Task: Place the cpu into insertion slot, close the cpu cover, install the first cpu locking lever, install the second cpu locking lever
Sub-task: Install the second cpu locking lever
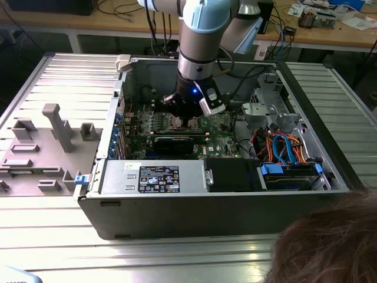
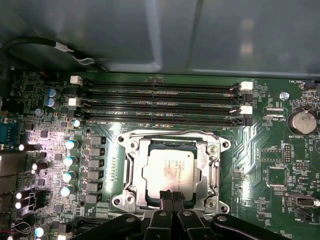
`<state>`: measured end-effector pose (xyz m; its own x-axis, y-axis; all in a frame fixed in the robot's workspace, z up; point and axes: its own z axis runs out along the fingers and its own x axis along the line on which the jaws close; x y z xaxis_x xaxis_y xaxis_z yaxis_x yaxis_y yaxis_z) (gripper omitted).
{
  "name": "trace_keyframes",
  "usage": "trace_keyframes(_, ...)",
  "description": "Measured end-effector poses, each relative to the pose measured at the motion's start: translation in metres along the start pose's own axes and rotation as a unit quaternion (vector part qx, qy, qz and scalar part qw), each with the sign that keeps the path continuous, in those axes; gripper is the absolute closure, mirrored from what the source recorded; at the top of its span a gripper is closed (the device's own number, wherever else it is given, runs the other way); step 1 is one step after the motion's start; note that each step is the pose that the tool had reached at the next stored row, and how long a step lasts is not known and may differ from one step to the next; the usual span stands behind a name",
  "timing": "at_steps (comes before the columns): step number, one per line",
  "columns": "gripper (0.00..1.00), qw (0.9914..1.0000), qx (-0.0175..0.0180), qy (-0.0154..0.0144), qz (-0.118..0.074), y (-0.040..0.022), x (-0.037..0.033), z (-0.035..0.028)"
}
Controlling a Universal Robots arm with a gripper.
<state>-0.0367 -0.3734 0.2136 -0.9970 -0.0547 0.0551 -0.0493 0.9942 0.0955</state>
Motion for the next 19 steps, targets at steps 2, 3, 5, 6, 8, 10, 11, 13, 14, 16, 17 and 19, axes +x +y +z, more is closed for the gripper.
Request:
trace_keyframes(2, 0.89, 1.00000, 0.0002, 0.0000, 0.000, 0.0000, -0.0007, -0.0002)
trace_keyframes(3, 0.89, 1.00000, 0.0003, 0.0000, 0.000, 0.0000, -0.0014, -0.0004)
trace_keyframes(5, 0.89, 1.00000, 0.0003, 0.0000, 0.000, 0.0000, -0.0024, -0.0008)
trace_keyframes(6, 0.89, 1.00000, 0.0003, 0.0000, 0.000, 0.0000, -0.0026, -0.0011)
trace_keyframes(8, 0.89, 1.00000, 0.0004, 0.0000, 0.000, 0.0000, -0.0029, -0.0014)
trace_keyframes(10, 0.89, 1.00000, 0.0007, 0.0001, 0.000, 0.0000, -0.0033, -0.0023)
trace_keyframes(11, 0.89, 1.00000, 0.0008, 0.0001, 0.000, 0.0001, -0.0034, -0.0027)
trace_keyframes(13, 0.89, 1.00000, 0.0010, 0.0001, 0.000, 0.0001, -0.0039, -0.0039)
trace_keyframes(14, 0.89, 1.00000, 0.0010, 0.0000, 0.000, 0.0002, -0.0041, -0.0045)
trace_keyframes(16, 0.89, 1.00000, 0.0011, 0.0001, 0.000, 0.0004, -0.0044, -0.0061)
trace_keyframes(17, 0.89, 1.00000, 0.0011, 0.0001, 0.000, 0.0004, -0.0045, -0.0068)
trace_keyframes(19, 0.89, 1.00000, 0.0011, 0.0001, 0.000, 0.0006, -0.0053, -0.0088)
